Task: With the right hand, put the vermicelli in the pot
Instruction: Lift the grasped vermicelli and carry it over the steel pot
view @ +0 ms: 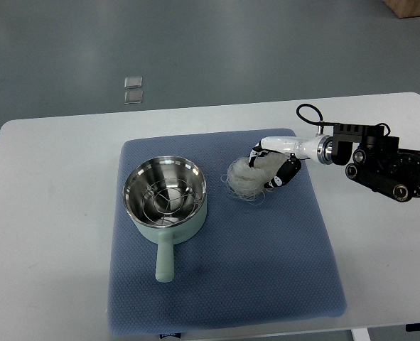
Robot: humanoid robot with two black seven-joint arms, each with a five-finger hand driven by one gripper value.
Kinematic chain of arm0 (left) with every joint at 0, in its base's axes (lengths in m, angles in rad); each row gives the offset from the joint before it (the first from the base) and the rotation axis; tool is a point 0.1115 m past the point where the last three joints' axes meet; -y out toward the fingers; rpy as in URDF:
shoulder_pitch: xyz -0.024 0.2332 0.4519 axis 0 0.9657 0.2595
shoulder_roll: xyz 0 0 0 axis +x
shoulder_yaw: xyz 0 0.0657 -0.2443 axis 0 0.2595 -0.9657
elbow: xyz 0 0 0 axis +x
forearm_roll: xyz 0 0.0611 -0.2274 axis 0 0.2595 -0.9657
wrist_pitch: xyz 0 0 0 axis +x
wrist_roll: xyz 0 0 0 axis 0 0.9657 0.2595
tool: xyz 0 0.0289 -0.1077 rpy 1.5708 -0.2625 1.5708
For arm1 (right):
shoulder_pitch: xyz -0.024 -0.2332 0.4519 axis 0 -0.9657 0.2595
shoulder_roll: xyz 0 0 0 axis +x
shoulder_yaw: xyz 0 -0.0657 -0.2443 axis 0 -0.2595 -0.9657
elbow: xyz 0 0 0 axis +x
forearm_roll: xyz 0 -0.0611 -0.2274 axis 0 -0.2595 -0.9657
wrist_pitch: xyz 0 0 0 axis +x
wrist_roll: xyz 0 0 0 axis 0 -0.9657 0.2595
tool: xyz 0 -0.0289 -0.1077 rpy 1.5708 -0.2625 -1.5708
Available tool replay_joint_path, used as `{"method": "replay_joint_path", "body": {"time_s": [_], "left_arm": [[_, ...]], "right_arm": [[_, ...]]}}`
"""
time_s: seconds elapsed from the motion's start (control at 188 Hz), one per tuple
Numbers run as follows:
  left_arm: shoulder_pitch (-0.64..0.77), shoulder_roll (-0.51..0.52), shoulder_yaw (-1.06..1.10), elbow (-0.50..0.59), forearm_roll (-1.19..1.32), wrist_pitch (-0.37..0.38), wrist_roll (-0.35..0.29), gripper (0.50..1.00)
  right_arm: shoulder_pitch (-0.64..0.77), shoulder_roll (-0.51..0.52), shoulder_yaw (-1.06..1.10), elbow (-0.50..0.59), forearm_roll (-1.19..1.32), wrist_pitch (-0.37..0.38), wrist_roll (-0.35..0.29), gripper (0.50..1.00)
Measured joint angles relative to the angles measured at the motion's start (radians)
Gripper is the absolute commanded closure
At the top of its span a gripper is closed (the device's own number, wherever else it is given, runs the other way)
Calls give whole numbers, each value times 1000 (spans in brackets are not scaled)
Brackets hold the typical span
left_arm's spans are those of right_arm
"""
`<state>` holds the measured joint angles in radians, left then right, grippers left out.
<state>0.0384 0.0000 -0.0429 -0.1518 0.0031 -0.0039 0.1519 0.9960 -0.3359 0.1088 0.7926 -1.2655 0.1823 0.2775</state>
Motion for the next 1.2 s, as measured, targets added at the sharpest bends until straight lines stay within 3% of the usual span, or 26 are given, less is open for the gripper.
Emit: {"method": "replay_joint_path", "body": {"time_s": [0.42, 0.66, 0.963, 1.202], "left_arm": [[0, 0, 0, 0, 0, 0, 0, 500], [0, 0, 0, 0, 0, 0, 0, 500], [0, 0, 0, 0, 0, 0, 0, 500], [0, 0, 0, 0, 0, 0, 0, 500]], "right_arm": [[18, -27, 16, 7, 10, -1, 7, 1000], [59, -59, 54, 19, 21, -14, 62, 1000], [66, -108, 221, 170, 30, -14, 89, 1000], [48, -70, 236, 267, 32, -15, 92, 1000]]}}
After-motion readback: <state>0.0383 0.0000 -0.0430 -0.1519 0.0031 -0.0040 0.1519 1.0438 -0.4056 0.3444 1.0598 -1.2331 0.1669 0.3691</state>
